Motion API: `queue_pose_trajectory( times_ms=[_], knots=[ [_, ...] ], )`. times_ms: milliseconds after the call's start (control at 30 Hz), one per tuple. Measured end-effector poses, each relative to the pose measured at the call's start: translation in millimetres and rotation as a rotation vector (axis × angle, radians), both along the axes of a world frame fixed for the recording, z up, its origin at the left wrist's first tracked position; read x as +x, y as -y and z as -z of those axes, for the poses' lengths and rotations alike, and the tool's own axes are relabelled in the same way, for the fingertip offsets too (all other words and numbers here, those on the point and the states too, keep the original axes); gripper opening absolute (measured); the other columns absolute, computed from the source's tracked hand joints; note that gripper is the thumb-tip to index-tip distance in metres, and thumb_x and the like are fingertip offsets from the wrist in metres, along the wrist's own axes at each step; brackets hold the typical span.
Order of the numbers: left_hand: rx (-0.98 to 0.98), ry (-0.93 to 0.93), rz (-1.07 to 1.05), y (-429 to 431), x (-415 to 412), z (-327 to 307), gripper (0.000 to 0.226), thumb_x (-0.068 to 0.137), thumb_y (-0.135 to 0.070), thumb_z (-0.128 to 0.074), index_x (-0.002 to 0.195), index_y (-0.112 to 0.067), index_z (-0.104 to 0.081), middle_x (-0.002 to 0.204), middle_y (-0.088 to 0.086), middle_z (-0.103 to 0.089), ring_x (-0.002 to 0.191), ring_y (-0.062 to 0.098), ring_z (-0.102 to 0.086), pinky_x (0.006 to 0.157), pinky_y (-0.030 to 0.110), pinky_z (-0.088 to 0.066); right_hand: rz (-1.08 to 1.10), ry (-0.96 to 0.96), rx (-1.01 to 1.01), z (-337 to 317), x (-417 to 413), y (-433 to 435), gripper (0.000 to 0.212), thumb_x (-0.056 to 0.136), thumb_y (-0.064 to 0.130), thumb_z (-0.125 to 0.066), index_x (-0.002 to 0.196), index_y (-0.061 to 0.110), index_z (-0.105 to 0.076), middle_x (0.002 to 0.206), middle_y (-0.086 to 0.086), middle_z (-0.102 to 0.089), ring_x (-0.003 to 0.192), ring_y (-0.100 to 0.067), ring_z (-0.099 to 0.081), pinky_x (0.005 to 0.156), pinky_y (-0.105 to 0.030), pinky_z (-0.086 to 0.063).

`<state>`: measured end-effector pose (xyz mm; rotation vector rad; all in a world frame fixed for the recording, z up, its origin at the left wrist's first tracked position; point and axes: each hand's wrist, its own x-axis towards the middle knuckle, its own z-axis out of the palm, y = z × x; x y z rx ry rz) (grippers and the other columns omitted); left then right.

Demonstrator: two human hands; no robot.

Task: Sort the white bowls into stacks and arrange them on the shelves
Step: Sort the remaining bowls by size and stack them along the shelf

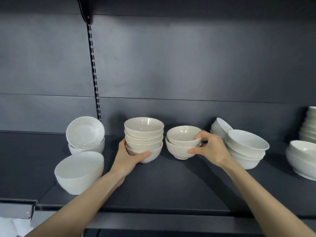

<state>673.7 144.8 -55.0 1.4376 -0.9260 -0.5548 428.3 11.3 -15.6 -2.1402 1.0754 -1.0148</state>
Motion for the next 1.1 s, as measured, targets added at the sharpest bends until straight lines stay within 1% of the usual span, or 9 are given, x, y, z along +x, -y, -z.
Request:
queue_pose_trajectory(
  times_ms=[100,233,400,600,667,733,800,900,1100],
  knots=[
    [0.061,-0.030,-0.005,5,-7,-1,0.105,0.058,-0.031,-0.091,0.142,-0.014,-0.031,0.130,-0.004,-0.054,0.113,0.012,-0.054,0.093,0.027,-0.044,-0.029,-0.002,0.002,1,-14,-10,0.037,0.056,0.022,-0.091,0.069,0.028,-0.057,0.079,-0.008,-0.064,0.071,-0.029,-0.058,0.075,-0.043,-0.052],
    [0.124,-0.045,-0.060,6,-24,-1,0.104,0.057,-0.044,-0.088,0.138,-0.009,-0.033,0.128,-0.002,-0.054,0.112,0.016,-0.055,0.096,0.032,-0.046,-0.075,0.022,0.008,6,-29,-21,0.036,0.055,0.021,-0.091,0.070,0.027,-0.059,0.080,-0.010,-0.065,0.078,-0.037,-0.062,0.073,-0.043,-0.053],
    [0.186,0.019,-0.190,-5,-52,11,0.067,0.064,-0.033,-0.085,0.110,-0.009,-0.044,0.119,0.007,-0.053,0.105,0.021,-0.057,0.085,0.031,-0.048,-0.131,0.023,0.025,8,-34,-23,0.033,0.061,0.019,-0.088,0.077,0.024,-0.060,0.088,-0.009,-0.066,0.084,-0.033,-0.063,0.079,-0.041,-0.053],
    [0.228,0.100,-0.008,-2,-80,9,0.067,0.068,-0.021,-0.086,0.123,-0.010,-0.049,0.118,0.006,-0.058,0.104,0.016,-0.059,0.086,0.023,-0.045,-0.251,0.027,0.076,12,-39,-15,0.028,0.066,0.030,-0.084,0.081,0.028,-0.060,0.107,0.000,-0.062,0.106,-0.025,-0.055,0.093,-0.040,-0.047],
    [0.226,0.107,0.070,4,-83,8,0.073,0.067,-0.019,-0.088,0.127,-0.010,-0.049,0.122,0.004,-0.057,0.108,0.015,-0.058,0.089,0.023,-0.046,-0.275,0.070,0.120,13,-40,-10,0.030,0.062,0.041,-0.083,0.085,0.036,-0.064,0.126,0.003,-0.051,0.130,-0.017,-0.040,0.106,-0.039,-0.039],
    [0.218,0.108,0.158,11,-89,5,0.082,0.066,-0.015,-0.088,0.135,-0.010,-0.043,0.129,0.004,-0.053,0.116,0.016,-0.054,0.094,0.024,-0.046,-0.303,0.106,0.143,11,-40,-8,0.033,0.067,0.038,-0.083,0.095,0.040,-0.065,0.137,0.005,-0.040,0.139,-0.010,-0.029,0.113,-0.038,-0.032],
    [0.171,0.107,0.240,18,-95,1,0.079,0.067,-0.009,-0.086,0.134,-0.014,-0.043,0.130,0.001,-0.053,0.117,0.013,-0.054,0.090,0.019,-0.048,-0.329,0.143,0.141,10,-39,-5,0.031,0.072,0.024,-0.082,0.099,0.031,-0.068,0.137,0.011,-0.045,0.130,-0.008,-0.040,0.109,-0.033,-0.037],
    [0.097,0.107,0.285,27,-101,-1,0.070,0.068,-0.008,-0.085,0.127,-0.018,-0.049,0.125,-0.004,-0.060,0.113,0.009,-0.059,0.080,0.014,-0.052,-0.320,0.226,0.090,13,-36,-1,0.017,0.069,0.015,-0.084,0.081,0.015,-0.071,0.114,0.010,-0.064,0.106,-0.016,-0.059,0.094,-0.033,-0.047],
    [0.034,0.097,0.242,31,-101,2,0.060,0.069,-0.009,-0.085,0.116,-0.027,-0.054,0.115,-0.012,-0.064,0.106,0.006,-0.063,0.082,0.015,-0.053,-0.348,0.354,0.127,18,-32,2,0.012,0.071,0.010,-0.081,0.071,0.008,-0.069,0.089,-0.004,-0.067,0.084,-0.012,-0.059,0.079,-0.026,-0.046]
  ],
)
